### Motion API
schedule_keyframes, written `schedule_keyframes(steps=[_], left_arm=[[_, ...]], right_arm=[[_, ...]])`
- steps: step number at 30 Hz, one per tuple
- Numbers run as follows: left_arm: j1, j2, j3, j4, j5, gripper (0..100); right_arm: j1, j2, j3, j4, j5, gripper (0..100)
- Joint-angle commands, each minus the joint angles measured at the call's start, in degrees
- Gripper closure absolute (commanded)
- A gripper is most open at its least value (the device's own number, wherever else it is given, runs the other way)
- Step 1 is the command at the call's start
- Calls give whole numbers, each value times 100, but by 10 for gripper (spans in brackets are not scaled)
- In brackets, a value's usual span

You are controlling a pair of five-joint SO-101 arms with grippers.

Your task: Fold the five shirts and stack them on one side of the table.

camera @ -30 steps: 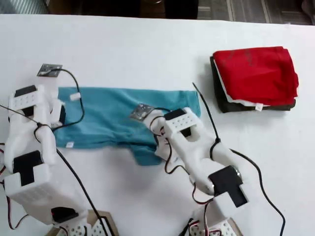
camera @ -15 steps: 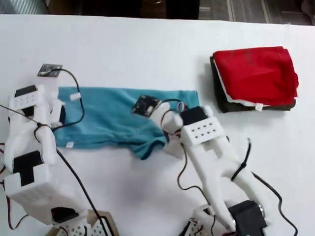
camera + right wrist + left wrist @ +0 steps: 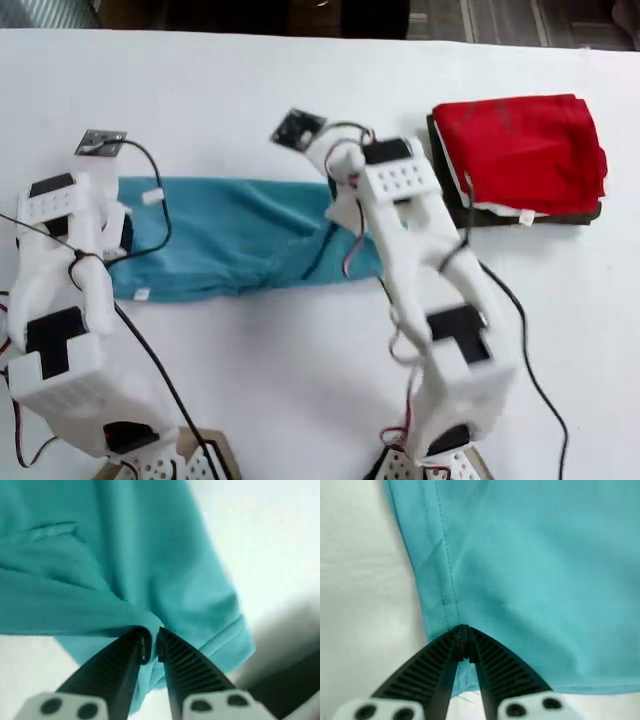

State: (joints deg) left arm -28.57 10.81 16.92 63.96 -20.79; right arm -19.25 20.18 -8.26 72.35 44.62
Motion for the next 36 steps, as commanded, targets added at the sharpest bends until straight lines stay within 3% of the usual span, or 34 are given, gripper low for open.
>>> schedule_keyframes(steps=[1,6,11,16,18,19,27,36], left_arm=[[26,-299,-110,-62,-35,973],[26,-299,-110,-53,-26,973],[26,-299,-127,-62,-26,973],[26,-299,-127,-62,-26,973],[26,-299,-127,-62,-26,973],[26,-299,-127,-62,-26,973],[26,-308,-136,-62,-26,973],[26,-308,-136,-62,-26,973]], right_arm=[[110,1200,-1688,382,0,978],[444,2563,-3516,1305,-88,941],[690,3055,-5310,2114,-738,852],[629,3046,-6418,2932,-782,885],[646,2818,-6330,2932,-870,959],[611,2703,-6171,2932,-905,992],[66,470,-2620,2826,-835,975],[-1059,-1218,1442,453,-897,975]])
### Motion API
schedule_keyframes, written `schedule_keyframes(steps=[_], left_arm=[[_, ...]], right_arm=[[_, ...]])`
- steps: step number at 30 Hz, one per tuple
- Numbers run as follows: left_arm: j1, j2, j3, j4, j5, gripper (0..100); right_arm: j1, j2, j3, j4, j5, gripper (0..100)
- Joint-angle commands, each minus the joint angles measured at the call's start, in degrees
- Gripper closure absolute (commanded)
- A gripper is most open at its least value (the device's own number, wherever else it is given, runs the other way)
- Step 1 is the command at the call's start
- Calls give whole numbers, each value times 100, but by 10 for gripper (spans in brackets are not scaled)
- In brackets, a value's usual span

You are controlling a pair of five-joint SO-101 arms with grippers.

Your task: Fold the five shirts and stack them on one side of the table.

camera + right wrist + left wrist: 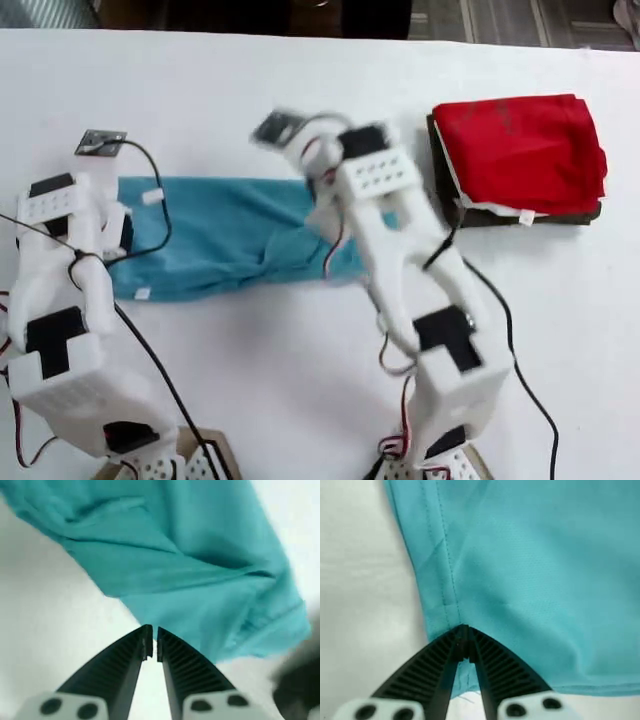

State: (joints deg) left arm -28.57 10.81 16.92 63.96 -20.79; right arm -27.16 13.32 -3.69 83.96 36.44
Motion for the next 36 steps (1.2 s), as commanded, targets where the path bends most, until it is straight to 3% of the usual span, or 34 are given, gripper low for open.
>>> schedule_keyframes(steps=[1,15,19,29,36], left_arm=[[26,-308,-136,-62,-26,973],[26,-308,-127,-62,-9,974],[26,-308,-127,-62,0,974],[26,-343,-198,-18,9,974],[-97,-316,-1112,484,79,971]], right_arm=[[-338,-532,1178,-927,-237,976],[-655,57,1275,-2765,-818,976],[-664,171,747,-2800,-1248,976],[-637,1191,141,-2774,-1257,976],[-224,356,-888,-1596,-1248,975]])
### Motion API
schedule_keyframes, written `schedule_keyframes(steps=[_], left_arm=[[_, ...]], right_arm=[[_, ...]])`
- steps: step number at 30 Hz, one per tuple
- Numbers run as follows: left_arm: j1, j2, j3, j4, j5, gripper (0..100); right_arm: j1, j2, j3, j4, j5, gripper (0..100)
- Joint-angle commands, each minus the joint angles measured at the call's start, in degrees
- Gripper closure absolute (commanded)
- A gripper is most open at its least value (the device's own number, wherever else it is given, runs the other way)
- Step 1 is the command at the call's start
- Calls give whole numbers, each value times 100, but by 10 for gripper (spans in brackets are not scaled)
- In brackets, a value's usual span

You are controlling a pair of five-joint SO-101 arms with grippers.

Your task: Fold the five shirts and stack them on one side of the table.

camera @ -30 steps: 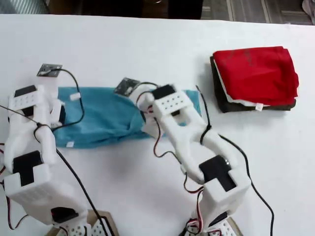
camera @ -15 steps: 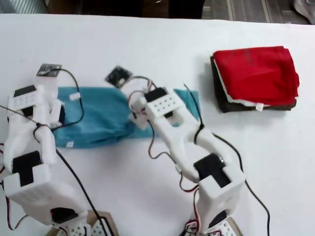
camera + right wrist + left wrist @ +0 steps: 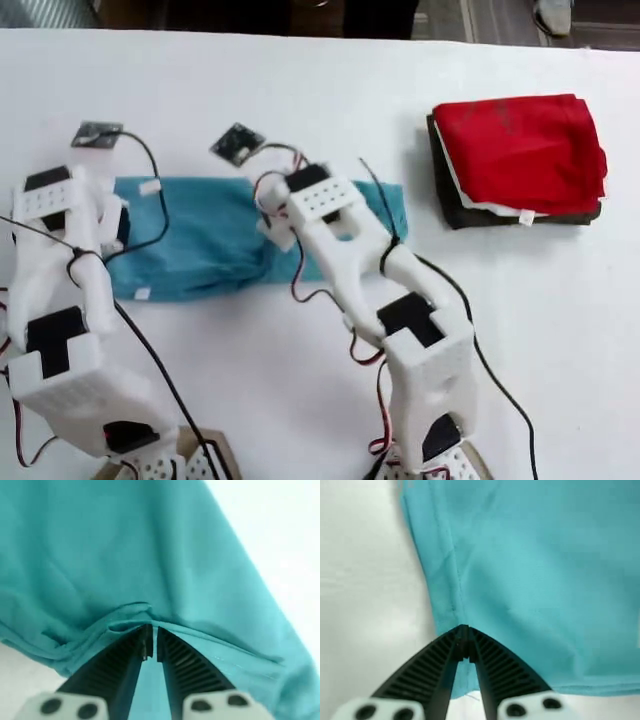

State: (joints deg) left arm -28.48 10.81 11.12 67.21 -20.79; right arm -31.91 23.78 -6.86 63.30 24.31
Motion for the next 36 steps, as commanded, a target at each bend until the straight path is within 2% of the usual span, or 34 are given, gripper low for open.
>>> schedule_keyframes(steps=[1,3,7,10,13,16,22,33,36], left_arm=[[-193,-299,-681,158,202,960],[-440,-290,-927,141,352,902],[-712,-97,-1051,-105,369,743],[-756,448,-1138,-149,369,762],[-730,1134,-1429,-123,580,767],[-651,1811,-1868,18,712,767],[-237,2813,-2782,844,730,770],[352,3516,-4092,2470,695,775],[448,3798,-4347,2664,695,855]], right_arm=[[321,-804,-703,664,-35,974],[462,-980,-949,1130,-26,971],[725,-1288,-1327,2149,-26,893],[936,-1569,-1565,2668,97,871],[1086,-1947,-1705,3037,554,897],[1235,-2413,-1741,3301,703,926],[1727,-3213,-1714,3556,721,947],[2519,-3802,-1705,3758,730,947],[2651,-4013,-1705,3758,738,947]])
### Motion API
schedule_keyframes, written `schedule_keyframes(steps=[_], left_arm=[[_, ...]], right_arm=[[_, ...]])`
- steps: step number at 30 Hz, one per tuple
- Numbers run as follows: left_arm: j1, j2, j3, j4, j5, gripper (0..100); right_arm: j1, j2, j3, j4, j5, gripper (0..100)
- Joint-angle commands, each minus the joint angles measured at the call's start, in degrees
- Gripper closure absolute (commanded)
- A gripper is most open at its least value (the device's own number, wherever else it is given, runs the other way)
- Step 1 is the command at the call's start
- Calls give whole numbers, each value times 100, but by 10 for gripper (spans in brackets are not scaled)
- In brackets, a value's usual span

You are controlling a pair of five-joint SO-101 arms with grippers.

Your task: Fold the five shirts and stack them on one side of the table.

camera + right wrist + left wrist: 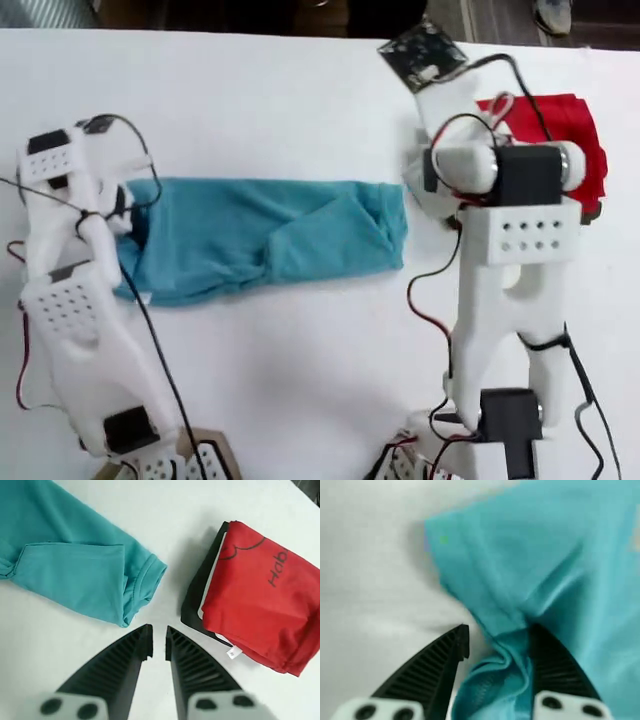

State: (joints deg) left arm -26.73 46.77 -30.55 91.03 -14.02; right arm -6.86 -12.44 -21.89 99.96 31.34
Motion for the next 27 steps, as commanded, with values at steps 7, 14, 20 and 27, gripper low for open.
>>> schedule_keyframes(steps=[7,14,20,27], left_arm=[[-53,853,-1024,756,18,973],[-1064,862,-2255,1125,-422,972],[-1934,862,-2527,1125,-879,972],[-2374,220,-2431,1134,-1037,972]], right_arm=[[514,-963,413,101,35,947],[576,-1710,2356,-286,18,974],[611,-2624,4598,-1349,-9,975],[620,-3829,7464,-2897,-9,975]])
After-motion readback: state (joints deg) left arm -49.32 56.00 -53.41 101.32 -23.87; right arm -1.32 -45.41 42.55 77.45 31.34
